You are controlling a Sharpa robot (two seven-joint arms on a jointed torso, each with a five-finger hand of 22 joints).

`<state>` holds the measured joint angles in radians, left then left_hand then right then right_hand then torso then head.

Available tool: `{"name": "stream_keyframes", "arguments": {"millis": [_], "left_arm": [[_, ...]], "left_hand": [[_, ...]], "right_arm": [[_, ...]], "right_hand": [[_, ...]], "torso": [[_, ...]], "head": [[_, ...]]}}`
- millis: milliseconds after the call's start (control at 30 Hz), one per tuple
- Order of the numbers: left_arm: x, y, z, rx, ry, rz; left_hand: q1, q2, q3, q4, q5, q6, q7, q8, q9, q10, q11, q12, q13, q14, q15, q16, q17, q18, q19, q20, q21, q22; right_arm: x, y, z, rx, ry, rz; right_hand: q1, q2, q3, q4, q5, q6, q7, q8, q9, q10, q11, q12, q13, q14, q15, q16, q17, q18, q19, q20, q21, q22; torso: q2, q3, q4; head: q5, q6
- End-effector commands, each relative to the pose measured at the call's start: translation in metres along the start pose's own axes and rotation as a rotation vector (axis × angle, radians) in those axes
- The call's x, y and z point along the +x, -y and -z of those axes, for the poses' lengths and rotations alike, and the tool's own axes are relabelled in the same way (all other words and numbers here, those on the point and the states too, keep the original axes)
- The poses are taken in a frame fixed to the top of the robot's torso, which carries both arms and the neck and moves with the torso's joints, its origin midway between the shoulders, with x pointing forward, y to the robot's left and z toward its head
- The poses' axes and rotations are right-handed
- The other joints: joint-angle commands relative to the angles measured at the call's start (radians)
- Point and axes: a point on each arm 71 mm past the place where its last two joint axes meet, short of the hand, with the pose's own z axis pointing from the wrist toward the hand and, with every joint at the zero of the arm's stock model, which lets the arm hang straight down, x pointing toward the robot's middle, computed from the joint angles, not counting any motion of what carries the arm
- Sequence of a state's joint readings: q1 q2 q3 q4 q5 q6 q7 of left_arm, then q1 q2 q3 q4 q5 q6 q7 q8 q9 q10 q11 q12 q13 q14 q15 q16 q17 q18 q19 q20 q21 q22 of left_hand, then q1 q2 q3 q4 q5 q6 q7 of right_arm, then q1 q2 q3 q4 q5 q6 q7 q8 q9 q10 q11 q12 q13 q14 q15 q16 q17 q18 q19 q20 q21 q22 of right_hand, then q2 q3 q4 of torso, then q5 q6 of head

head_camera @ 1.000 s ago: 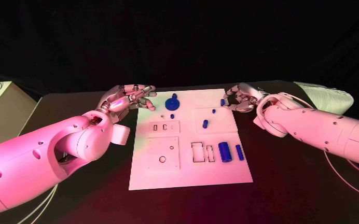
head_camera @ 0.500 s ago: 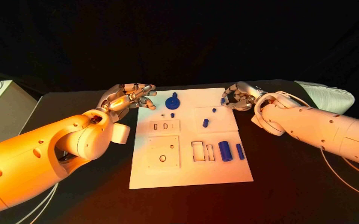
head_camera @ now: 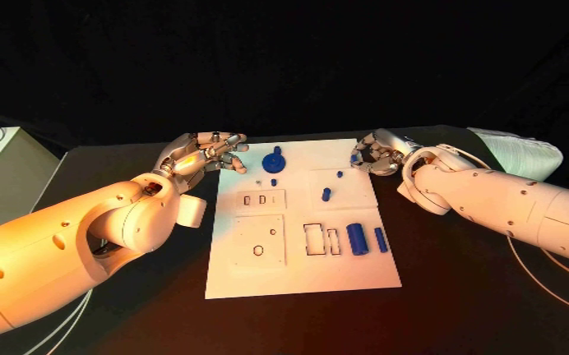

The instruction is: Assemble the parts on the task board

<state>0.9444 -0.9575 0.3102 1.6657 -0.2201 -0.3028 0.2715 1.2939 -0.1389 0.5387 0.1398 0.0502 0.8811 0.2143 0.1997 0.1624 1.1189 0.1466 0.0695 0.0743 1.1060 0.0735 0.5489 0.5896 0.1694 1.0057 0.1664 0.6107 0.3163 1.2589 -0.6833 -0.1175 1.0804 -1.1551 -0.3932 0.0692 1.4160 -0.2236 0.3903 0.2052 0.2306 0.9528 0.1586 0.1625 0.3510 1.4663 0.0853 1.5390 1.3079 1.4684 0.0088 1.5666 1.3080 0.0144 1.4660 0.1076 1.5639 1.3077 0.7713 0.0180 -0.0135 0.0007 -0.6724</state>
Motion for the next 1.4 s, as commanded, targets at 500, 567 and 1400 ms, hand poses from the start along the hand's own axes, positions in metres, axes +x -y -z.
{"name": "stream_keyframes", "arguments": {"millis": [500, 567, 1400], "left_arm": [[0.002, 0.001, 0.000, 0.003, -0.018, 0.000], [0.002, 0.001, 0.000, 0.002, -0.018, 0.000], [-0.007, -0.004, -0.003, -0.007, 0.006, -0.002]], "left_hand": [[-0.002, 0.000, 0.007, 0.001, 0.004, 0.004, 0.000, -0.006, 0.001, 0.006, -0.002, 0.003, 0.001, -0.009, 0.001, 0.006, 0.002, 0.011, -0.009, 0.000, 0.007, 0.003], [-0.002, 0.000, 0.007, 0.001, 0.004, 0.004, 0.000, -0.006, 0.001, 0.006, -0.002, 0.003, 0.001, -0.009, 0.001, 0.006, 0.002, 0.011, -0.009, 0.000, 0.007, 0.003], [-0.003, 0.000, 0.007, 0.002, 0.004, 0.002, 0.001, -0.007, 0.001, 0.004, -0.001, 0.002, 0.000, -0.010, 0.002, 0.007, 0.003, 0.011, -0.010, 0.001, 0.010, 0.005]], "right_arm": [[0.000, -0.001, 0.000, 0.010, 0.033, 0.018], [-0.001, -0.001, 0.000, 0.016, 0.053, 0.024], [-0.007, -0.077, 0.009, -0.060, 0.153, -0.003]], "right_hand": [[-0.001, 0.025, 0.034, -0.009, 0.005, 0.045, -0.019, 0.025, 0.010, 0.088, -0.024, 0.016, 0.245, 0.102, -0.027, 0.004, 0.263, -0.014, 0.105, -0.018, 0.007, 0.263], [-0.003, 0.027, 0.036, -0.009, 0.005, 0.048, -0.021, 0.028, 0.011, 0.090, -0.027, 0.017, 0.247, 0.102, -0.029, 0.004, 0.263, -0.014, 0.105, -0.020, 0.007, 0.263], [-0.013, 0.025, 0.039, -0.011, 0.004, 0.059, -0.027, 0.035, 0.015, 0.091, -0.032, 0.018, 0.247, 0.102, -0.033, 0.004, 0.263, -0.014, 0.105, -0.025, 0.007, 0.263]], "torso": [[0.001, 0.0010, -0.0005], [0.000, 0.0012, -0.0004], [-0.013, -0.0072, -0.0104]], "head": [[0.003, -0.003], [0.003, -0.003], [0.010, 0.002]]}}
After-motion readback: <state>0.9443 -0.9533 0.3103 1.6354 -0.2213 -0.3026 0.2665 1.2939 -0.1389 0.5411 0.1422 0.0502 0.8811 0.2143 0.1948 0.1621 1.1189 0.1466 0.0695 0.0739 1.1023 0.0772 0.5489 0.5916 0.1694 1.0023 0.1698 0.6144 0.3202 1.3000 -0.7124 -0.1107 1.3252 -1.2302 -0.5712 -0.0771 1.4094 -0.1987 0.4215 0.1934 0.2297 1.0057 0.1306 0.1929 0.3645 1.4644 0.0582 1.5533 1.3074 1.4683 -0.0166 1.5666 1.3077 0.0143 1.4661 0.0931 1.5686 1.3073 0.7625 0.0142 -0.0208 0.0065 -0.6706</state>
